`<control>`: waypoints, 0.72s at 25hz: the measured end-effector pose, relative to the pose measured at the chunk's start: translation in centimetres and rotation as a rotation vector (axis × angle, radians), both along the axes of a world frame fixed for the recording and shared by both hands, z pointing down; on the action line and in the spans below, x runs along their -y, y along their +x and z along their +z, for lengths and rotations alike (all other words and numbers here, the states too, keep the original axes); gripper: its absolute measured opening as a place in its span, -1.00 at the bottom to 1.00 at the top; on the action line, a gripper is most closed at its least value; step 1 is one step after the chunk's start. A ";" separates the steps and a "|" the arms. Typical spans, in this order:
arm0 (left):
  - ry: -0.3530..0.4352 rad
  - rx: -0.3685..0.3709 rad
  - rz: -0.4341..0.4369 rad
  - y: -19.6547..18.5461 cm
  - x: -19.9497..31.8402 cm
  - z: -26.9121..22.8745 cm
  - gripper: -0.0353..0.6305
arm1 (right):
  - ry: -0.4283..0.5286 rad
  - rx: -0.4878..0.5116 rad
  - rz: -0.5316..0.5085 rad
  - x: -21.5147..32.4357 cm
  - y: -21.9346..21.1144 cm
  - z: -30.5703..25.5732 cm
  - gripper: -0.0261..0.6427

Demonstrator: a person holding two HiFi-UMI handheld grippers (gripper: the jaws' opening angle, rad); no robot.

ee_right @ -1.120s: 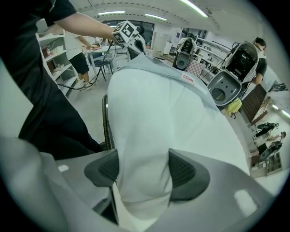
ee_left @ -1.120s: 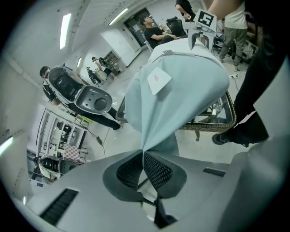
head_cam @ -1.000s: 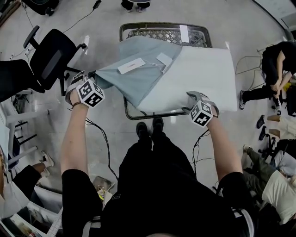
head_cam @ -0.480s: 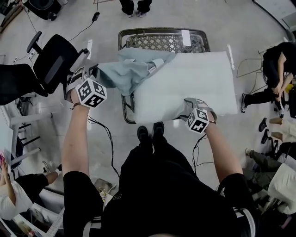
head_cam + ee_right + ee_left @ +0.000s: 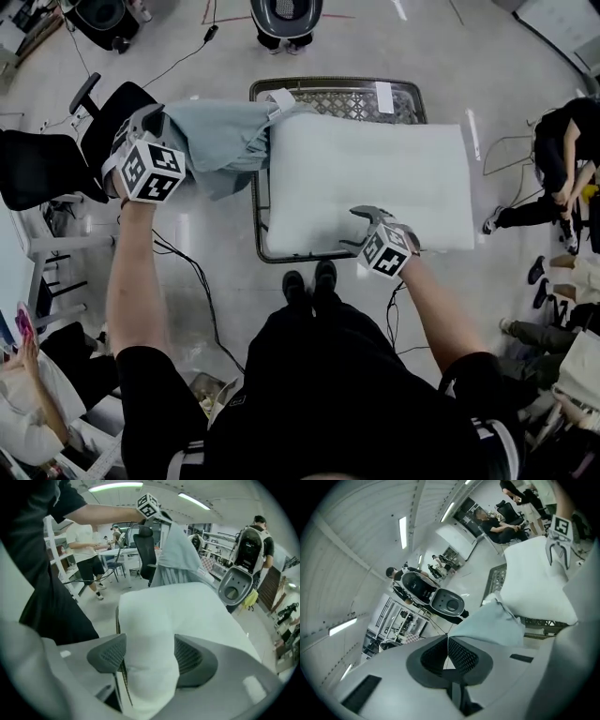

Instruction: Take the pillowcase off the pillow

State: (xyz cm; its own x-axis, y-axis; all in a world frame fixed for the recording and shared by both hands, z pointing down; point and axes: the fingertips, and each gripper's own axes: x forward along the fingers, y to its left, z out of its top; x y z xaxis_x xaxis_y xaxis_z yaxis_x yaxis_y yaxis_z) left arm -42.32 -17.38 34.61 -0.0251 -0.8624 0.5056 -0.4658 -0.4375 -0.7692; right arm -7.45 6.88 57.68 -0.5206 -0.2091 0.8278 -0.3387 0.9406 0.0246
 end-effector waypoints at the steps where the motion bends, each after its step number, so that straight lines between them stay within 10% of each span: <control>1: 0.017 -0.009 0.004 0.2 0.3 -1.1 -0.87 | -0.001 0.008 -0.025 0.0 -1.1 0.0 0.07; 18: 0.251 -0.181 0.162 7.1 -2.0 -16.6 -0.87 | 0.098 0.365 0.347 8.3 -0.2 -9.9 -0.06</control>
